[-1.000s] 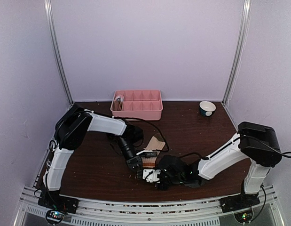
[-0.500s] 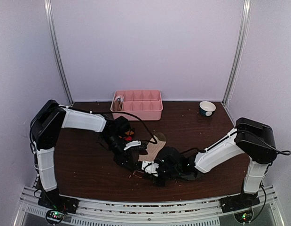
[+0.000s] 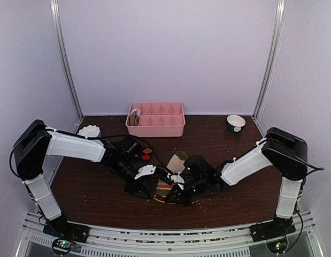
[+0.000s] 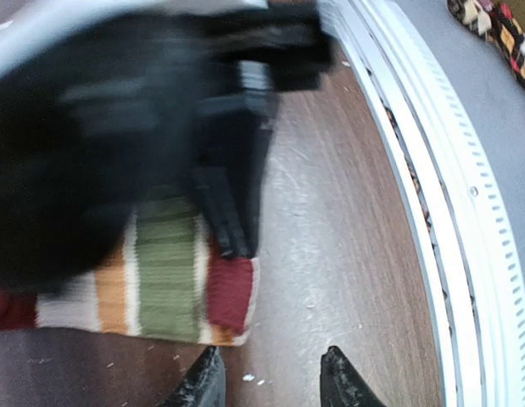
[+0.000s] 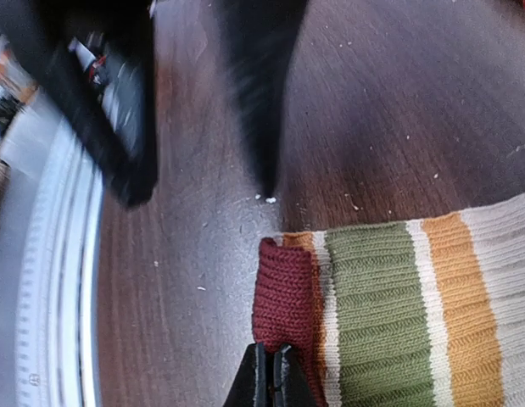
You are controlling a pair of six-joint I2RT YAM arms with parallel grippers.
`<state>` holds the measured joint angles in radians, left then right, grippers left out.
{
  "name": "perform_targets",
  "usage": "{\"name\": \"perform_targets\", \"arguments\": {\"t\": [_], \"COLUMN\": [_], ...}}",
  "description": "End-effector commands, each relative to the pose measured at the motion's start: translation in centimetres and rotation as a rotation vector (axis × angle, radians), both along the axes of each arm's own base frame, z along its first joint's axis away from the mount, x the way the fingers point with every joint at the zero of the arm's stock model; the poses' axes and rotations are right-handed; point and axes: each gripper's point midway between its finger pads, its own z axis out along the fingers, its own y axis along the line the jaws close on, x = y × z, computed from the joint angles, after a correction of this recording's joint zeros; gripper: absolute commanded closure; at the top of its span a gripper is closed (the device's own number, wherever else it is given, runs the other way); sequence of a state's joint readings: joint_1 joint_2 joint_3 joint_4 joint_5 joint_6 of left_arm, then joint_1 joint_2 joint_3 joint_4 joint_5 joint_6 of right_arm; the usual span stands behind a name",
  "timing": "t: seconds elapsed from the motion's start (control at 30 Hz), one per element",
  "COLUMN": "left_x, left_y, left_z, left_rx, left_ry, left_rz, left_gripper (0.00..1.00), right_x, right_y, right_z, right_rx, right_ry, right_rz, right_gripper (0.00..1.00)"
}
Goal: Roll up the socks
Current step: Roll the sock at the center of the board.
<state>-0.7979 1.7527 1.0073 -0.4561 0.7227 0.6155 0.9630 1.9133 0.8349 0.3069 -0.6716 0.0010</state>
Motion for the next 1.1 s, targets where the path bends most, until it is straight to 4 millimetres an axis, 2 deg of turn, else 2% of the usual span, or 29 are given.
{"name": "perform_targets", "arguments": {"t": [0.0,0.23,0.4,0.63,0.83,0.97,1.07], "left_x": [-0.2,1.1,1.0,1.2,0.4,0.7,0.6], "left_y": [-1.2,-2.6,-3.2,-3.1,-2.7,-2.6,-2.5], "left_z": [-0.4,-1.6,-2.1,-4.0,-4.6,-4.8,-4.6], "left_rx": [-0.030,0.010,0.031,0.096,0.122,0.142,0.143], "left_ry": [-0.142,-0.212,-0.221,-0.188,-0.170,-0.178,-0.176], "left_rz": [-0.069,-0.061,-0.072,-0.056,-0.069,-0.057,-0.054], "left_gripper": [0.61,0.62,0.65,0.70,0.73,0.80,0.78], "right_x": [-3.4,-2.5,-1.7,-1.5,-0.9,-0.6,-0.5], "right_y": [-5.6,-5.4,-5.1,-5.0,-4.6,-4.3,-4.1], "right_z": [-7.5,-7.8,-7.5,-7.7,-7.4,-7.0,-6.8], "right_rx": [-0.293,-0.295,-0.280,-0.286,-0.266,-0.254,-0.246], "right_ry": [0.443,0.553,0.581,0.607,0.633,0.646,0.658], "right_rz": [-0.117,-0.191,-0.230,-0.256,-0.286,-0.299,-0.305], "right_gripper": [1.00,1.00,1.00,1.00,1.00,1.00,1.00]}}
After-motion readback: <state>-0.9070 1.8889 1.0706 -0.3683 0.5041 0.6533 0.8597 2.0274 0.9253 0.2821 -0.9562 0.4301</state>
